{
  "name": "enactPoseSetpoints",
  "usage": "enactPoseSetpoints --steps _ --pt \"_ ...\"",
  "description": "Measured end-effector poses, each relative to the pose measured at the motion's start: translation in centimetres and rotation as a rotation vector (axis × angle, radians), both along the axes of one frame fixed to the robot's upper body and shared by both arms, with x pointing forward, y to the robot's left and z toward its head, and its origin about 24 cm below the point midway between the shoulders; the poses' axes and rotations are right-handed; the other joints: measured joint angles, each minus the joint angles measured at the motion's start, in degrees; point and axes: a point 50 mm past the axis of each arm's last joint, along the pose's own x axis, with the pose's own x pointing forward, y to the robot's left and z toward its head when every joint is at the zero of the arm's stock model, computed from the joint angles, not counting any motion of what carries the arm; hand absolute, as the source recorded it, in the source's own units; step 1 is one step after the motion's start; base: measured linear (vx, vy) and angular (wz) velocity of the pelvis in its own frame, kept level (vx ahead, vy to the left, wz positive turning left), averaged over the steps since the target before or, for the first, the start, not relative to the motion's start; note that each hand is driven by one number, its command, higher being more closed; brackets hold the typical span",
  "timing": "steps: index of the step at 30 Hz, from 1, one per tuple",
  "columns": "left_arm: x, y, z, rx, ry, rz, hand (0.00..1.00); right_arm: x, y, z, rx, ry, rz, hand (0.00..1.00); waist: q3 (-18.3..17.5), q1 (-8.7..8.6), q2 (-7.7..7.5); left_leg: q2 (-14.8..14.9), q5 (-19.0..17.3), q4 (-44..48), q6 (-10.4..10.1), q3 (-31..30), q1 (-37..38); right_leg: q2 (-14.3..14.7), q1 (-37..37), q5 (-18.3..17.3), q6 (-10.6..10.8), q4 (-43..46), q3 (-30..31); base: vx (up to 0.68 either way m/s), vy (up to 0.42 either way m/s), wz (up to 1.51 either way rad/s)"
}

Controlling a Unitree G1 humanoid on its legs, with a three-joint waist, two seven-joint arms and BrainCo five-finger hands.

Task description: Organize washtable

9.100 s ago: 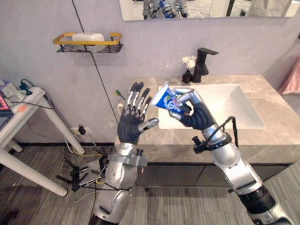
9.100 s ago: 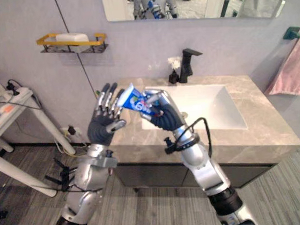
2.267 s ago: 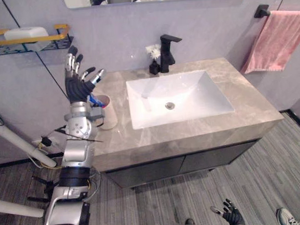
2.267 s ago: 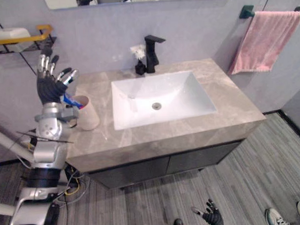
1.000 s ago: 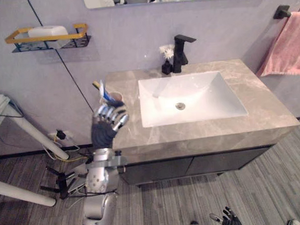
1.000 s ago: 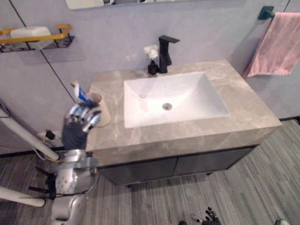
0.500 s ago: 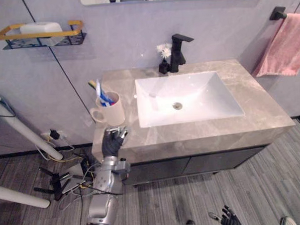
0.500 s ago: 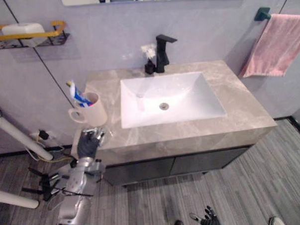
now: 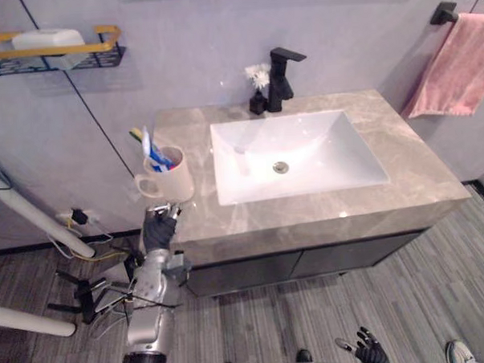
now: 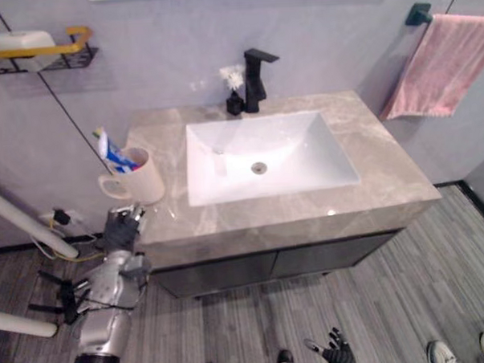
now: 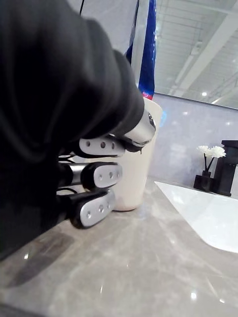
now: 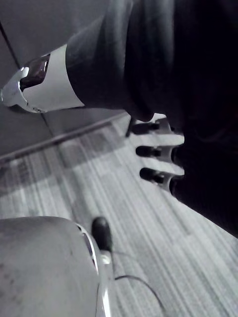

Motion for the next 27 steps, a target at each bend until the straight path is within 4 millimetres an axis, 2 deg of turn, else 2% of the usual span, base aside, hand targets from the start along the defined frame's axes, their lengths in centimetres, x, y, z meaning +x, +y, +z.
enactPoseSetpoints --steps 4,15,19,23,27 --pt "0.6 0.0 0.7 0.000 -0.025 0.012 1.00 0.0 -0.1 0.0 -0.001 -0.001 -0.004 0.00 0.4 -0.13 0.08 0.0 0.0 0.0 0.0 0.1 0.0 0.0 0.0 0.0 0.0 0.0 0.1 -0.01 -0.015 -0.01" --pt "1.4 0.5 0.9 0.018 -0.024 0.033 1.00 0.9 -0.2 0.5 -0.011 -0.041 0.000 0.00 0.5 -0.28 0.28 0.0 0.0 0.0 0.0 1.3 -0.8 0.0 -1.3 0.2 0.0 0.2 1.1 -0.03 -0.032 -0.04" --pt "1.6 0.9 0.1 0.022 0.014 0.044 1.00 0.8 -0.3 0.5 -0.011 -0.039 -0.001 0.00 0.8 -0.48 0.57 0.1 0.0 0.0 0.0 1.4 -1.0 0.1 -2.1 0.2 0.0 0.3 1.4 -0.03 -0.033 -0.04" --pt "2.7 1.6 1.4 0.106 -0.015 0.066 1.00 0.7 -0.4 0.5 -0.014 -0.038 -0.001 0.00 0.9 -0.55 0.64 0.1 0.0 0.0 0.0 1.5 -1.1 0.2 -2.1 0.2 -0.1 0.5 1.6 -0.03 -0.031 -0.02" --pt "2.8 2.0 1.6 0.119 -0.020 0.095 1.00 0.8 -0.4 0.5 -0.015 -0.040 -0.003 0.00 1.0 -1.37 0.60 0.1 0.0 0.0 0.0 1.6 -1.4 0.2 -2.5 0.2 -0.1 0.6 1.7 -0.03 -0.023 -0.02"
